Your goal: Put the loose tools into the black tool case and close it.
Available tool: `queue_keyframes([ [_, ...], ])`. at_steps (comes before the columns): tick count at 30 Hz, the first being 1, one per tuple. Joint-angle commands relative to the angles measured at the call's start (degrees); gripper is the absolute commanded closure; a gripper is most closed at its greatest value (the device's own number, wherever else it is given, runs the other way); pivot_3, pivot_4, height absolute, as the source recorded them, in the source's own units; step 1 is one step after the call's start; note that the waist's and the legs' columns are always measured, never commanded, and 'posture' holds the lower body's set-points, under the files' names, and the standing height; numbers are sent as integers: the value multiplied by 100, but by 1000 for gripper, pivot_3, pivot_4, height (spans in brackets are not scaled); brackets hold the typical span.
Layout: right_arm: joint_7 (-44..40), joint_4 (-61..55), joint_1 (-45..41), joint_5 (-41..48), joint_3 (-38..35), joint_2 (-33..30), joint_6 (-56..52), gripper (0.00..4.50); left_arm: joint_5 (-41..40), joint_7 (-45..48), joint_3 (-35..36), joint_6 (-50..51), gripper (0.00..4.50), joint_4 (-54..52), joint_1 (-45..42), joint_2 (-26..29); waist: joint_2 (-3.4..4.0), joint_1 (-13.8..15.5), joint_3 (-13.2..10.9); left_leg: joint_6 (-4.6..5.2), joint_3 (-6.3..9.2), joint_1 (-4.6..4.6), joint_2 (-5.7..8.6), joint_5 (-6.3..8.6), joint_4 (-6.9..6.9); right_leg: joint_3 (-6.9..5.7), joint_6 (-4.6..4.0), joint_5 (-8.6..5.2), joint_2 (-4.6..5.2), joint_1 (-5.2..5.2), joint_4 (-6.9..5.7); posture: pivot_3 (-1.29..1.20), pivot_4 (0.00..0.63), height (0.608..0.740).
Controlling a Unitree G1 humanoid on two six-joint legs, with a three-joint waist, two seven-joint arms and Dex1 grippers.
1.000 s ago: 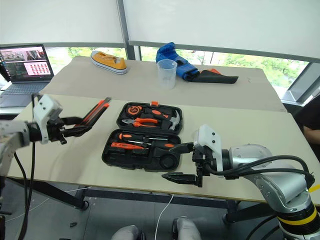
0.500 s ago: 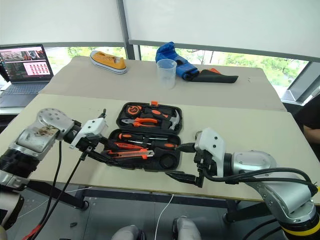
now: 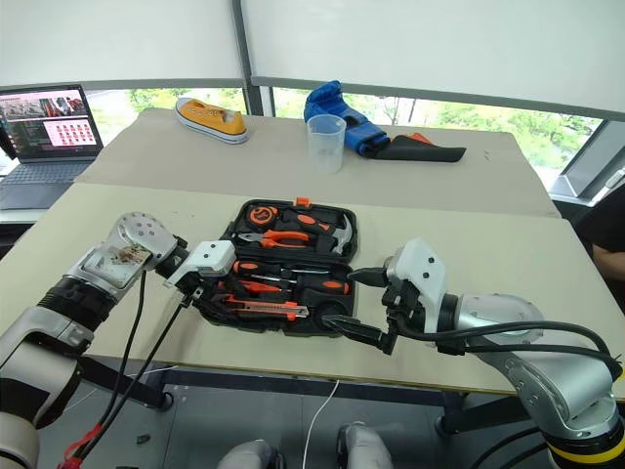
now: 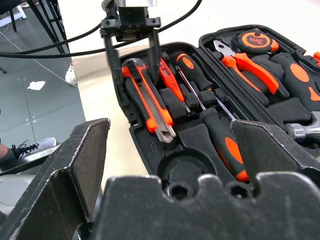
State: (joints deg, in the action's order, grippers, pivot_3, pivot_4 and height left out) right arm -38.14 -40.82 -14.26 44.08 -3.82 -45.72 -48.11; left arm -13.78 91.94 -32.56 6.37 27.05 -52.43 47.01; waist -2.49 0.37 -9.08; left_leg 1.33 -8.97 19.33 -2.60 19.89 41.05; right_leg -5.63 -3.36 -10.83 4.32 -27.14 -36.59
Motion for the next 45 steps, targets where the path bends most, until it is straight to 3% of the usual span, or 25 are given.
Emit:
queue_keyframes([
  [1,9,-141,-9,47,-98,-34,41,0,-225,56,60,109,17,-215,-154,126,0,8,0,1,0,0,2,1,0,0,0,0,2,0,-1,0,150,724],
  [6,-49,-98,-18,15,-57,-44,70,0,-345,56,183,179,17,-225,-195,170,0,25,0,5,0,2,5,3,4,-1,5,0,5,0,-1,0,150,724],
  [9,-83,-71,-44,-10,-25,-45,84,0,-306,56,174,72,794,-188,-165,175,0,22,0,5,1,2,6,3,5,0,7,-1,5,0,-2,0,150,724],
  [19,-128,-93,15,-101,27,-64,136,0,-219,56,135,-73,4475,-255,-93,140,0,20,0,6,1,4,5,3,15,0,8,-1,4,1,-6,0,150,724],
  [24,-77,-127,75,-124,8,-36,141,0,-175,56,-136,-368,4475,-376,-18,269,0,20,0,5,2,3,4,3,17,1,7,-1,4,1,-8,0,150,724],
  [31,12,-207,250,-156,-36,-29,152,0,747,56,-255,-1354,4475,88,98,-43,4,32,3,9,1,-5,7,6,21,0,10,-1,7,21,-7,0,150,724],
  [40,39,-271,344,-178,-128,-110,141,0,810,47,301,-1209,4475,417,16,-462,10,45,7,30,25,-13,2,17,35,0,47,-14,9,75,-3,0,150,724],
  [43,43,-221,460,-56,-359,-213,-3,0,-227,56,576,8,3783,-21,-102,-250,8,32,5,39,43,-8,-2,23,66,-11,49,-14,5,66,-6,0,150,724],
  [45,9,-204,561,51,-528,-309,-88,0,-810,56,731,649,2991,-458,-35,4,5,28,3,40,46,7,-1,23,72,-12,52,-11,5,47,-7,0,150,724],
])
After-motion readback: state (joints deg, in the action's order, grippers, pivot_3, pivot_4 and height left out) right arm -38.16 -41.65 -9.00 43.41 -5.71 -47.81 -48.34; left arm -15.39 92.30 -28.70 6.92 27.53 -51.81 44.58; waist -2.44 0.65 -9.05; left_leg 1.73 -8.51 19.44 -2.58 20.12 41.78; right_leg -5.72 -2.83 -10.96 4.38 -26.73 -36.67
